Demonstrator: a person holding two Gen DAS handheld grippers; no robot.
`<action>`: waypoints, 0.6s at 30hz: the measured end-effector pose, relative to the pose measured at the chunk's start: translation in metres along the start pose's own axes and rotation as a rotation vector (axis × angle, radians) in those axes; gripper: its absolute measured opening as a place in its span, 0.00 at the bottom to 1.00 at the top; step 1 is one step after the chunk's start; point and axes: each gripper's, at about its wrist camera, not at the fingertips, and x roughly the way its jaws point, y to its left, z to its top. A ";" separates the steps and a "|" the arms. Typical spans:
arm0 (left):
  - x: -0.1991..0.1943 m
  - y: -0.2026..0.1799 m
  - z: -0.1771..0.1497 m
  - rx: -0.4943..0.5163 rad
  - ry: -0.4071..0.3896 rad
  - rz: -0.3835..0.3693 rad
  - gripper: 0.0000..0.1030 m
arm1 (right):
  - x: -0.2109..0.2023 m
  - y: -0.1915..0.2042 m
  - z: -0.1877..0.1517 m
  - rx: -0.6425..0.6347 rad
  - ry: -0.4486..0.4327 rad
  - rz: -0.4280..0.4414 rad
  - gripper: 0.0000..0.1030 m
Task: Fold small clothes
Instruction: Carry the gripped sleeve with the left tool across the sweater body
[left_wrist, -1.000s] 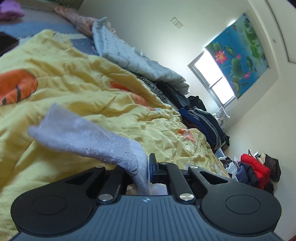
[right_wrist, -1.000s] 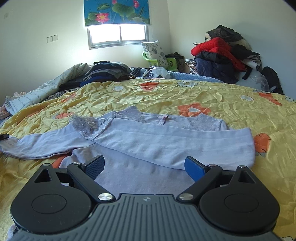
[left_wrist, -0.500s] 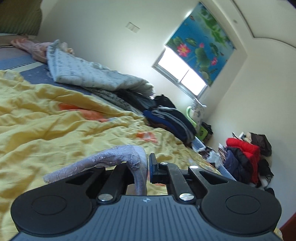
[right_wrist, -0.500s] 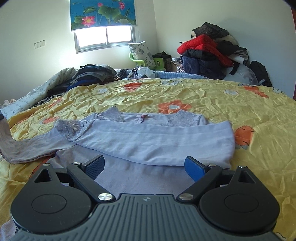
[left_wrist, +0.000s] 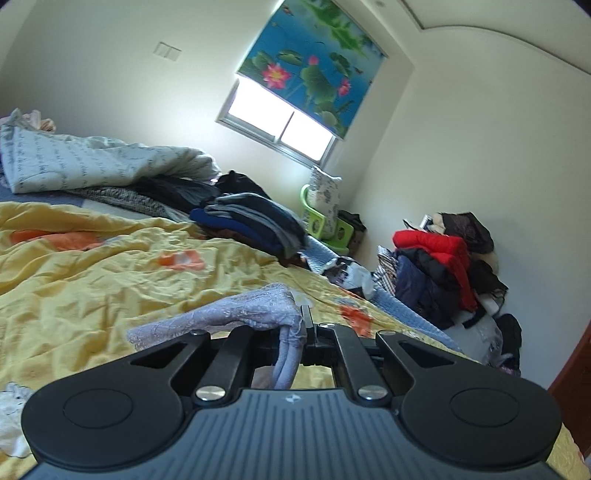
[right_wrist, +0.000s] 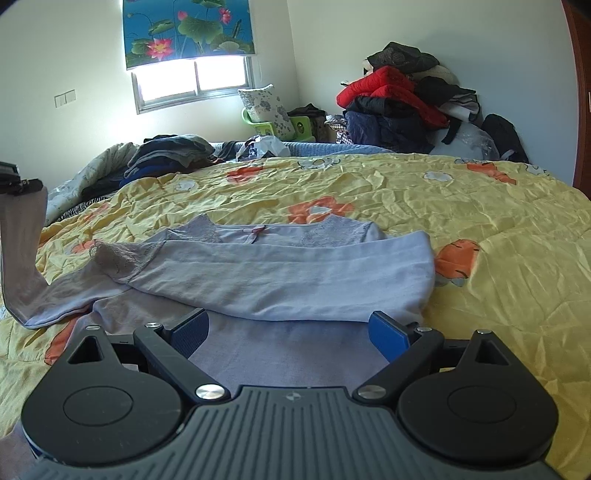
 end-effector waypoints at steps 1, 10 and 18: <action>0.003 -0.007 -0.001 0.015 0.003 -0.009 0.05 | -0.001 -0.002 -0.001 0.004 0.002 -0.001 0.92; 0.023 -0.076 -0.021 0.121 0.089 -0.115 0.05 | -0.004 -0.013 -0.009 0.025 0.015 -0.010 0.92; 0.035 -0.152 -0.057 0.239 0.186 -0.240 0.05 | -0.013 -0.021 -0.007 0.026 -0.004 -0.027 0.92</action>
